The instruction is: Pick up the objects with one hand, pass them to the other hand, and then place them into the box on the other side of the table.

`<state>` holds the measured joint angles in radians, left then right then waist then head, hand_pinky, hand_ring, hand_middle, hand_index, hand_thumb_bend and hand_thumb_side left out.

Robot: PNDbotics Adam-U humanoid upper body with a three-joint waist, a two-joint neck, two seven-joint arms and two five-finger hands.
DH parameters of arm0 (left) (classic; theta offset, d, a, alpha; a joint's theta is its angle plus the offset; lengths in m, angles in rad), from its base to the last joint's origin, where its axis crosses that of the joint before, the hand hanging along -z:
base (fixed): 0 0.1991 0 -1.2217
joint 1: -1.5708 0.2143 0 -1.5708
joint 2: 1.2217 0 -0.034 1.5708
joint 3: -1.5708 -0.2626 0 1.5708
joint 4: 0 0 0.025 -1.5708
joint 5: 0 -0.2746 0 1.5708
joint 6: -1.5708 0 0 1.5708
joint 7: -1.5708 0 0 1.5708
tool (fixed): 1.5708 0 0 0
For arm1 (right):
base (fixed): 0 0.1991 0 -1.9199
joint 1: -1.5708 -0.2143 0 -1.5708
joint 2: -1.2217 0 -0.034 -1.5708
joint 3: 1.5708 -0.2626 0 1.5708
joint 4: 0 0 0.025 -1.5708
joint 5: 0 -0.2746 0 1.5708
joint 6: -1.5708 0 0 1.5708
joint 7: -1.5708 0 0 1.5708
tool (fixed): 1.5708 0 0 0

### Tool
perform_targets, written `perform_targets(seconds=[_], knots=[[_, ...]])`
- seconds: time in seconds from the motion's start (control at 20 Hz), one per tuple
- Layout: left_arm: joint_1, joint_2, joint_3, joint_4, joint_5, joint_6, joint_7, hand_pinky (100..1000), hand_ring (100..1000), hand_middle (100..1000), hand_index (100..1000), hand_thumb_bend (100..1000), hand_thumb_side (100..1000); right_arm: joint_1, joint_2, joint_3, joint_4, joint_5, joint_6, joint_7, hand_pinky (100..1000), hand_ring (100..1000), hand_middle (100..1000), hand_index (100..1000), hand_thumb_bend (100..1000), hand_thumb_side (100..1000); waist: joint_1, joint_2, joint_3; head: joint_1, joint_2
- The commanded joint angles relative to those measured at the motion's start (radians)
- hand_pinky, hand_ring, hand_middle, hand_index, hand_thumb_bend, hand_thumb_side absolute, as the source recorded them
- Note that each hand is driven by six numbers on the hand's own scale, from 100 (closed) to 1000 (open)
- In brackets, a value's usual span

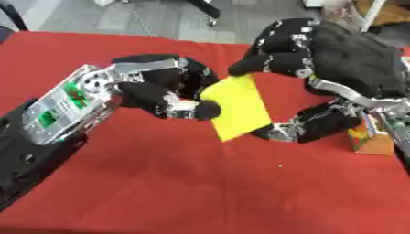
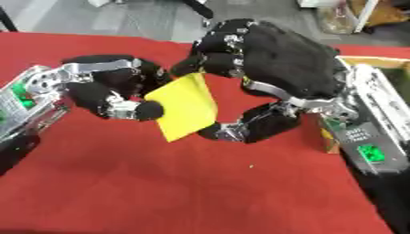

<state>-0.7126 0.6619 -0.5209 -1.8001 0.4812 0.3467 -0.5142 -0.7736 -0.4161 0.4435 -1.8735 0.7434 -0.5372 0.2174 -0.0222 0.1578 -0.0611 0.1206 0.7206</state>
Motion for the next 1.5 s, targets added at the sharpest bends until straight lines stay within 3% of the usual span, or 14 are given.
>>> perform_targets(seconds=[0.05, 0.2, 0.4, 0.5, 0.6, 0.8, 1.0, 1.3, 1.35, 1.4, 1.5], knots=[[-0.022, 0.010, -0.003, -0.035, 0.009, 0.003, -0.007, 770, 529, 436, 541, 193, 428, -0.013, -0.003, -0.010, 0.006, -0.009, 0.018, -0.031, 681, 633, 582, 615, 338, 283, 0.006, -0.025, 0.000, -0.002, 0.006], [-0.019, 0.013, -0.001, -0.034, 0.012, -0.003, -0.014, 766, 543, 456, 566, 290, 549, -0.010, -0.006, -0.009, 0.014, -0.028, 0.032, -0.059, 669, 621, 570, 521, 323, 267, 0.006, -0.026, 0.000, 0.000, 0.006], [-0.010, 0.027, 0.018, -0.029, 0.004, -0.022, -0.018, 775, 574, 491, 613, 463, 760, -0.003, -0.015, -0.014, 0.024, -0.063, 0.055, -0.098, 659, 612, 556, 480, 302, 251, 0.006, -0.026, -0.001, 0.001, 0.006], [-0.002, 0.038, 0.039, -0.015, -0.010, -0.040, -0.005, 782, 605, 524, 628, 562, 779, 0.001, -0.027, -0.020, 0.030, -0.089, 0.070, -0.114, 655, 611, 553, 470, 314, 250, 0.006, -0.026, 0.000, 0.001, 0.005], [0.008, 0.049, 0.070, 0.002, -0.024, -0.065, 0.018, 794, 643, 568, 652, 588, 799, 0.006, -0.042, -0.030, 0.034, -0.118, 0.087, -0.129, 655, 612, 552, 468, 317, 249, 0.006, -0.026, 0.000, 0.000, 0.004], [0.037, 0.072, 0.165, 0.032, -0.051, -0.134, 0.110, 816, 690, 627, 696, 602, 811, 0.018, -0.090, -0.067, 0.038, -0.192, 0.134, -0.150, 653, 612, 552, 464, 321, 246, 0.005, -0.025, 0.000, -0.003, 0.001], [0.094, 0.101, 0.277, 0.052, -0.034, -0.193, 0.264, 829, 715, 668, 713, 583, 805, 0.059, -0.166, -0.157, 0.068, -0.264, 0.223, -0.209, 638, 606, 540, 443, 338, 236, 0.005, -0.022, 0.000, -0.012, -0.005], [0.214, 0.111, 0.390, 0.020, -0.031, -0.241, 0.429, 814, 688, 637, 696, 482, 809, 0.144, -0.246, -0.313, 0.207, -0.352, 0.381, -0.339, 623, 601, 534, 442, 367, 233, 0.004, -0.016, 0.001, -0.047, -0.023], [0.233, 0.107, 0.404, 0.013, -0.039, -0.243, 0.446, 812, 685, 633, 694, 458, 813, 0.156, -0.251, -0.336, 0.234, -0.359, 0.401, -0.361, 622, 602, 535, 445, 288, 184, 0.004, -0.015, 0.002, -0.054, -0.027], [0.250, 0.101, 0.416, 0.005, -0.047, -0.246, 0.461, 811, 685, 633, 694, 458, 809, 0.165, -0.255, -0.354, 0.260, -0.363, 0.417, -0.381, 621, 601, 535, 449, 372, 231, 0.004, -0.015, 0.002, -0.060, -0.029], [0.283, 0.082, 0.441, -0.011, -0.069, -0.253, 0.488, 810, 684, 633, 692, 432, 806, 0.183, -0.259, -0.387, 0.314, -0.367, 0.445, -0.418, 618, 600, 534, 451, 380, 231, 0.003, -0.016, 0.003, -0.077, -0.032]])
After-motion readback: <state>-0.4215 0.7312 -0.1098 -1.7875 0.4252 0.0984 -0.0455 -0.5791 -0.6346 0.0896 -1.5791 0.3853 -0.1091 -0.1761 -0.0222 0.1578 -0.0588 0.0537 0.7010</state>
